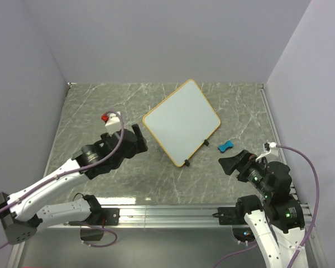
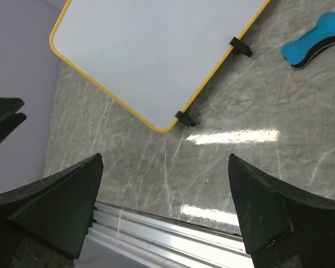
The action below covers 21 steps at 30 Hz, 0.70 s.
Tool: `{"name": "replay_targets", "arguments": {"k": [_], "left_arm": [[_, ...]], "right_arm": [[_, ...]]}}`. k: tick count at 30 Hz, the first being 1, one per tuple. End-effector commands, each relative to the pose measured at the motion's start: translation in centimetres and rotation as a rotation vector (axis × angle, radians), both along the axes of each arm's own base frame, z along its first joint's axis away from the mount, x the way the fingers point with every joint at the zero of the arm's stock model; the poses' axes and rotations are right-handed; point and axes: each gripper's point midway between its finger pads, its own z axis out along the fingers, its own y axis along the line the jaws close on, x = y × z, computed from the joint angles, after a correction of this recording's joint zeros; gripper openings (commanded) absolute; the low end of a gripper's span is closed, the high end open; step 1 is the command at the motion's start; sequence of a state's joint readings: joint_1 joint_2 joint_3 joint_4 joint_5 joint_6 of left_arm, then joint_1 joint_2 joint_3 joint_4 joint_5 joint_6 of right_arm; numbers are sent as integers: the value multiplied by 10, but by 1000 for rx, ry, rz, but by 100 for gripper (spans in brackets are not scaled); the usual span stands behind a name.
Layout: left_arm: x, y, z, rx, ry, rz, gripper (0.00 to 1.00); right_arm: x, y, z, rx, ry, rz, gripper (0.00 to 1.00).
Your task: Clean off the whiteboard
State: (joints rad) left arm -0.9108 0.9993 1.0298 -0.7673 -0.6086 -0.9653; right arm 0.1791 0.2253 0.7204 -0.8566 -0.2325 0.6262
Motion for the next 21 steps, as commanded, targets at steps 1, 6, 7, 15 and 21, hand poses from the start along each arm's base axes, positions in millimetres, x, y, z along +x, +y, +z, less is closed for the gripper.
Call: {"name": "replay_targets", "arguments": {"k": [1, 6, 7, 15, 21], "left_arm": [[-4, 8, -1, -27, -42, 8, 99], [-9, 2, 14, -91, -114, -80, 99], [-10, -1, 16, -94, -127, -108, 99], [-19, -24, 40, -135, -217, -300, 99], [-17, -20, 47, -136, -255, -294, 99]], "right_arm": [[6, 6, 8, 35, -53, 19, 100], [12, 6, 9, 25, -53, 13, 100], [13, 5, 10, 23, -54, 12, 100], [21, 8, 9, 26, -23, 14, 100], [26, 9, 11, 41, -20, 2, 100]]}}
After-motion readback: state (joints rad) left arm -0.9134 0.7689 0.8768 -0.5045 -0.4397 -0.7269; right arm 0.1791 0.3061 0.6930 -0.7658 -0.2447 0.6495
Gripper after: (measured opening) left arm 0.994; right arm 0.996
